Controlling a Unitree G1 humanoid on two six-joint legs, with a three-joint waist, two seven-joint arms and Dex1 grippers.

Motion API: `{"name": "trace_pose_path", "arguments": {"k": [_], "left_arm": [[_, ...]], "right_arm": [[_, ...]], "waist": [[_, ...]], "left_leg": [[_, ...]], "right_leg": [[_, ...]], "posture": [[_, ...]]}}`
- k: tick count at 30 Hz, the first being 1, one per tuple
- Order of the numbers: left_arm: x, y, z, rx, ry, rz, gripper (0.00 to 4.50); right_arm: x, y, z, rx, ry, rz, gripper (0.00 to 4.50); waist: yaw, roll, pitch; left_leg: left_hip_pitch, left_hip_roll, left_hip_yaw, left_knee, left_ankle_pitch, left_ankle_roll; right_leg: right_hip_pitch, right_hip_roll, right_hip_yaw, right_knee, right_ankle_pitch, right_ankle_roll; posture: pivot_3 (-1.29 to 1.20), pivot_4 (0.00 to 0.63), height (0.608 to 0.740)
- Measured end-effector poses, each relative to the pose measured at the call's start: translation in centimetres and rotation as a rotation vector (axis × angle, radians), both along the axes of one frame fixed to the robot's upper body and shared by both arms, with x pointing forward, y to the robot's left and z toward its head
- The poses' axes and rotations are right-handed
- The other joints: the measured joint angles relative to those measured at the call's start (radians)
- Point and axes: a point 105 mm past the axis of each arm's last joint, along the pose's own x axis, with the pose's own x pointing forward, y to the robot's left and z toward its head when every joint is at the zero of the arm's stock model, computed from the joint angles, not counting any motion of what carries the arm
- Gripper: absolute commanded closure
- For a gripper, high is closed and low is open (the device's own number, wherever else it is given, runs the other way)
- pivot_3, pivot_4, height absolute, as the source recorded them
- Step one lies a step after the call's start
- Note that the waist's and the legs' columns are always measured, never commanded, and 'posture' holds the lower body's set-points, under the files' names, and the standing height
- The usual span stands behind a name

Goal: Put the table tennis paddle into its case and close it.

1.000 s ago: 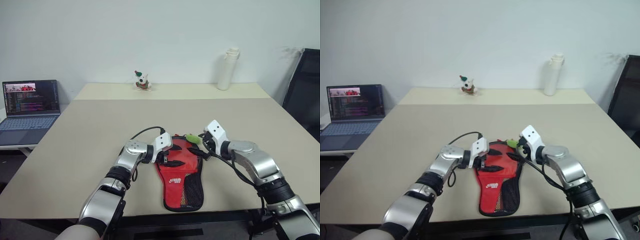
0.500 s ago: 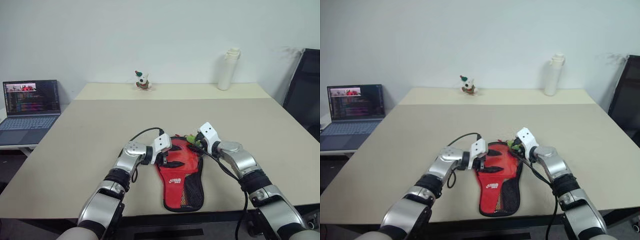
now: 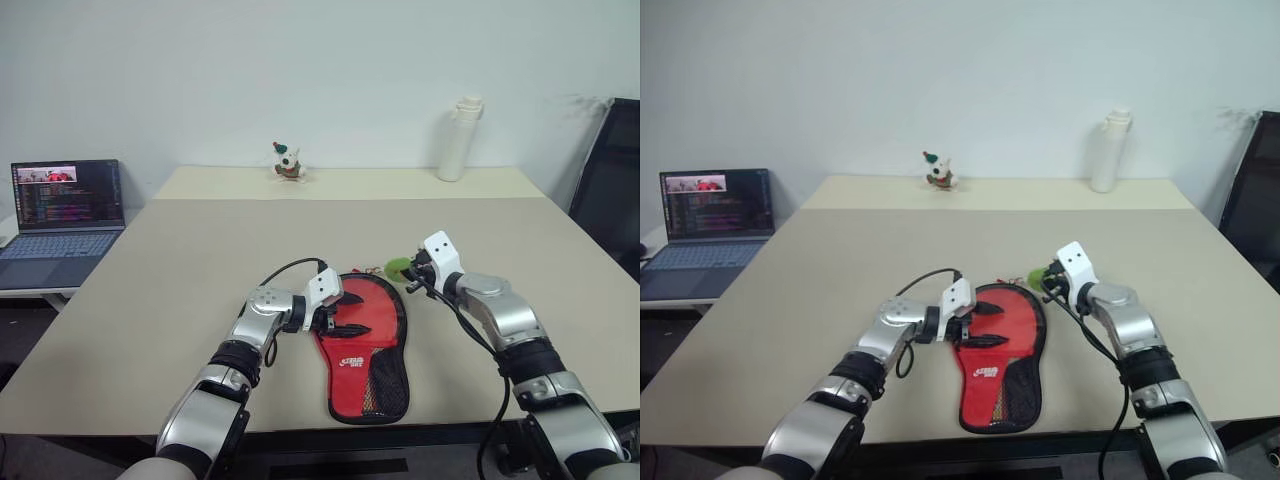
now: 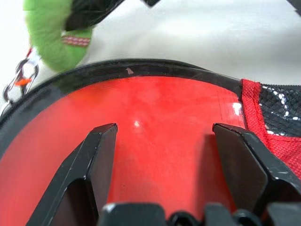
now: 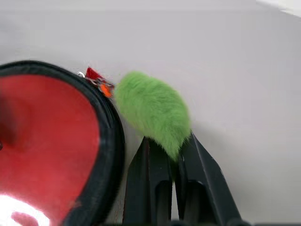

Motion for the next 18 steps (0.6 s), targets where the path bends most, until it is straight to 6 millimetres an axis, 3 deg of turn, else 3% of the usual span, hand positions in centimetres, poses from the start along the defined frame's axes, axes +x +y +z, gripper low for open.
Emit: {"name": "trace_pose_path", "arguments": {"k": [4,10,14,18], "left_arm": [[-0.2,-0.5,-0.1,-0.014,0.023,-0.011,0.95],[-0.4,-0.8,-0.3,-0.022,0.048,-0.02,0.95],[-0.5,-1.0,-0.4,-0.025,0.055,-0.022,0.95],[-0.5,-1.3,-0.5,-0.028,0.061,-0.023,0.95]], "right_arm": [[-2.5,-2.1,-1.6,-0.033,0.066,0.004,4.47],[-8.6,-6.0,-1.9,-0.124,0.175,0.048,4.47],[-12.5,-6.3,-1.8,-0.136,0.263,0.122,4.47],[-17.0,-4.9,-1.5,-0.096,0.353,0.246,4.47]], "waist": [[0.012,0.001,-0.001],[0.026,0.003,-0.002],[0.024,0.004,-0.002],[0.026,0.004,-0.003]], "left_leg": [[-0.001,-0.001,0.0,0.0,0.0,0.0],[0.0,-0.001,0.0,0.0,0.0,0.0],[0.0,-0.001,-0.001,0.0,0.0,0.0],[0.001,-0.001,-0.002,0.001,0.0,0.0]], "right_leg": [[0.0,-0.001,0.0,-0.001,0.0,0.0],[0.001,0.0,-0.001,-0.003,-0.002,0.003],[0.002,0.0,-0.001,-0.002,-0.003,0.005],[0.003,0.0,-0.002,-0.003,-0.003,0.006]], "posture": [[0.0,0.15,0.74],[0.0,0.15,0.74],[0.0,0.15,0.74],[0.0,0.15,0.74]]}}
